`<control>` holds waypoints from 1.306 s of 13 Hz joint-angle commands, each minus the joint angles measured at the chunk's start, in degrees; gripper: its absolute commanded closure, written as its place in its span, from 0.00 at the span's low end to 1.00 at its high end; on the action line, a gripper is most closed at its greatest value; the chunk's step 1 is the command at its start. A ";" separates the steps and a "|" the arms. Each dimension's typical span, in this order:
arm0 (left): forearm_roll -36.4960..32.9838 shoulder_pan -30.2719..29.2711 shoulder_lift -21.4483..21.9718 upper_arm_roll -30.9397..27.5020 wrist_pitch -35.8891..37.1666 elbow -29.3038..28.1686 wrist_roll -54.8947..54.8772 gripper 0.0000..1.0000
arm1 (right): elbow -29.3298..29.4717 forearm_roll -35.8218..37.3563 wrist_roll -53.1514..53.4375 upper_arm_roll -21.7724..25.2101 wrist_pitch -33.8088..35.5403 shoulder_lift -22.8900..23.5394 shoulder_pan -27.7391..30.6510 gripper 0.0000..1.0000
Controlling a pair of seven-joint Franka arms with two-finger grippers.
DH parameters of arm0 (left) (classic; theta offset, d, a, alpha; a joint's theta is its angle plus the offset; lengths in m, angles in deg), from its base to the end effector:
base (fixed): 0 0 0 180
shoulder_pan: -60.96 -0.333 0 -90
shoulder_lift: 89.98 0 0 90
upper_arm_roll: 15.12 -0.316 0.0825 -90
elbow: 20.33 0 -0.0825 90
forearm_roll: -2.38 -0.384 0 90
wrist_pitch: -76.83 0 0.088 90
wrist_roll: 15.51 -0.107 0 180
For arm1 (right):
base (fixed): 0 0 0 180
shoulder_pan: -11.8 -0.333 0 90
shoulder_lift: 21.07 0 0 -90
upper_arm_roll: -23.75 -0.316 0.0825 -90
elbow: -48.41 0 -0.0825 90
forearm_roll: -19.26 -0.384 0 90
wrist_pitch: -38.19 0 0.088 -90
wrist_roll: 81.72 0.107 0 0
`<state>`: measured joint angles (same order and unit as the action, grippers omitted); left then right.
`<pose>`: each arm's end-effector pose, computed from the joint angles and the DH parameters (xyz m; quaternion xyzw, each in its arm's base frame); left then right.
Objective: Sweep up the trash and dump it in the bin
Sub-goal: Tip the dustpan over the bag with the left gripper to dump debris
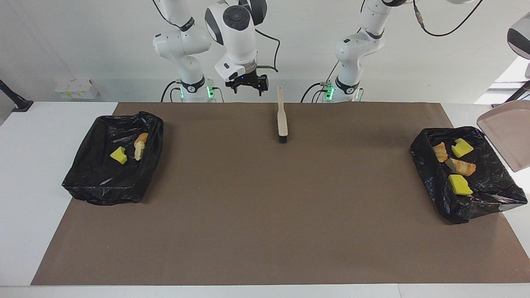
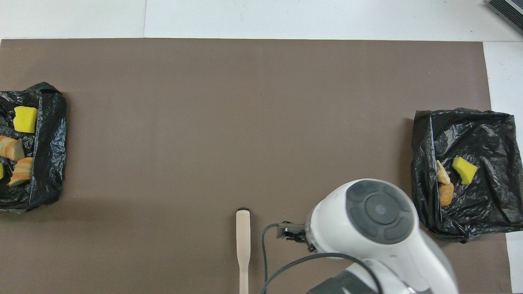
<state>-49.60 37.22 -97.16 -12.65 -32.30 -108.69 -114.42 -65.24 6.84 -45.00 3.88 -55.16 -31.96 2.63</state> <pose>0.5610 0.2814 0.6253 -0.6379 0.6328 0.3159 0.3047 0.4098 0.2638 0.5297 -0.9895 0.0879 0.1134 0.0165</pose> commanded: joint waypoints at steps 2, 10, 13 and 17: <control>1.78 0.63 1.99 -0.27 1.45 -3.05 3.88 1.00 | 9.73 2.66 -9.71 -0.52 4.56 2.09 11.17 0.00; 16.89 8.95 3.22 0.08 18.92 -3.14 32.50 1.00 | 25.85 11.90 -17.72 -0.53 10.55 12.30 16.64 0.00; 25.67 14.06 4.01 0.08 24.22 -3.92 53.92 1.00 | 25.85 11.90 -18.35 -0.53 10.29 12.47 16.82 0.00; 39.38 20.04 7.70 0.17 21.17 -11.29 80.47 1.00 | 25.85 11.81 -21.68 0.00 9.85 12.47 17.70 0.00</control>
<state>-15.17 54.56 -93.62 -11.48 -8.35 -114.14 -44.18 -40.74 17.75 -63.76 4.33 -46.21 -20.15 18.98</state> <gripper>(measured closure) 0.674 0.000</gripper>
